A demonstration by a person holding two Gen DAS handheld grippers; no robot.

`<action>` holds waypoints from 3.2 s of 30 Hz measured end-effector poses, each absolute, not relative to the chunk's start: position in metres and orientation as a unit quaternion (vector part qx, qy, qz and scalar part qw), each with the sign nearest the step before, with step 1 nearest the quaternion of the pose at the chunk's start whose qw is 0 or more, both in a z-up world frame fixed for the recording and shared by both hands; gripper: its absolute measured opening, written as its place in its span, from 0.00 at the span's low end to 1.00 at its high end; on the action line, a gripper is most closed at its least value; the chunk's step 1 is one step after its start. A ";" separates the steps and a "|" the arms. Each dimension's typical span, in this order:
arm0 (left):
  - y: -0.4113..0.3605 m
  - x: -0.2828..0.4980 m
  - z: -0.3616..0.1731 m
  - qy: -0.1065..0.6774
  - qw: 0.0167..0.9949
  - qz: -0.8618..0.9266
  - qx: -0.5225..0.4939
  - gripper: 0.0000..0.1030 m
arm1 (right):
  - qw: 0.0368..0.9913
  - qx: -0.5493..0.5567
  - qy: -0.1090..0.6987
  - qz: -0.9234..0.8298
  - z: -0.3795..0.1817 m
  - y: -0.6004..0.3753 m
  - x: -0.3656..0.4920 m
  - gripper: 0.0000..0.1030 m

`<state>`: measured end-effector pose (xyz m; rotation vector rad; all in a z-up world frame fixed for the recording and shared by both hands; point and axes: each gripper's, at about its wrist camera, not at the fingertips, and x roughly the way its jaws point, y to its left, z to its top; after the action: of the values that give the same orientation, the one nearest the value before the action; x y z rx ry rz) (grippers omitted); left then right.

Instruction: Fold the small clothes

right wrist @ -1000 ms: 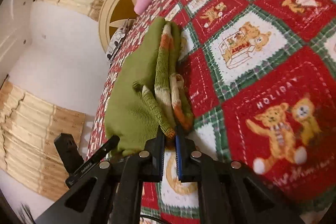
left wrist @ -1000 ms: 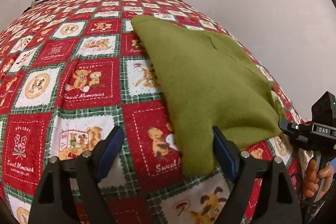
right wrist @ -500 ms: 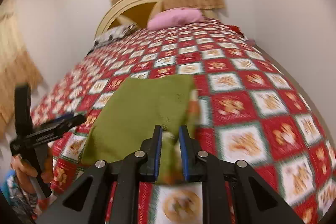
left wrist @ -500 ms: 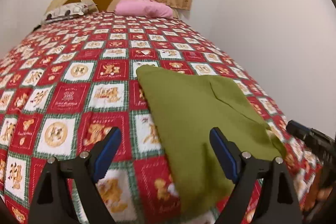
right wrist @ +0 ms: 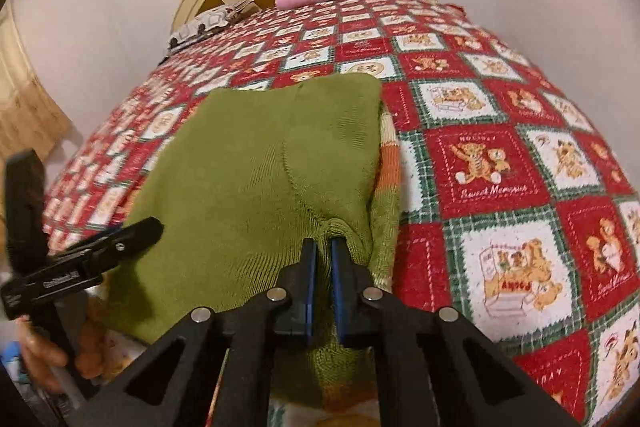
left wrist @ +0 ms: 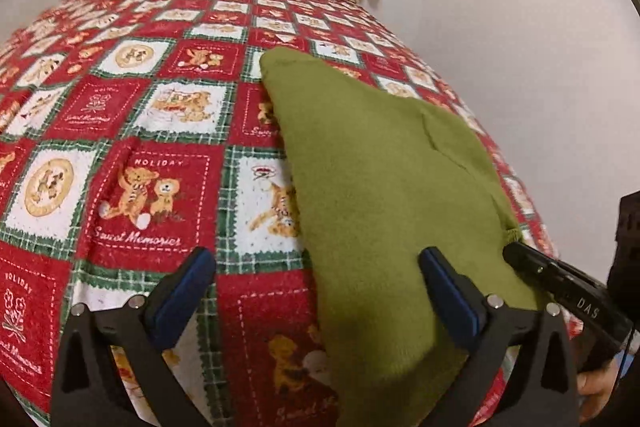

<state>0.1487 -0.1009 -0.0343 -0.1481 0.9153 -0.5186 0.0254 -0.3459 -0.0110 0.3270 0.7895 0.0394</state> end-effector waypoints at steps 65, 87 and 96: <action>-0.129 0.048 0.062 0.337 0.835 -0.433 -0.046 0.38 | 0.971 0.075 0.217 -0.063 0.100 -0.283 -0.105 0.25; -0.230 -0.089 0.082 0.322 0.784 -0.529 0.035 0.38 | 0.958 0.081 0.191 -0.196 0.108 -0.339 -0.292 0.25; -0.274 -0.070 0.059 0.341 0.799 -0.492 0.052 0.38 | 0.953 0.046 0.206 -0.218 0.080 -0.368 -0.259 0.25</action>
<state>-0.0700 -0.2741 0.0595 0.1108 0.7324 -1.0547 -0.2590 -0.3684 0.0798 0.0935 0.4190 -0.4430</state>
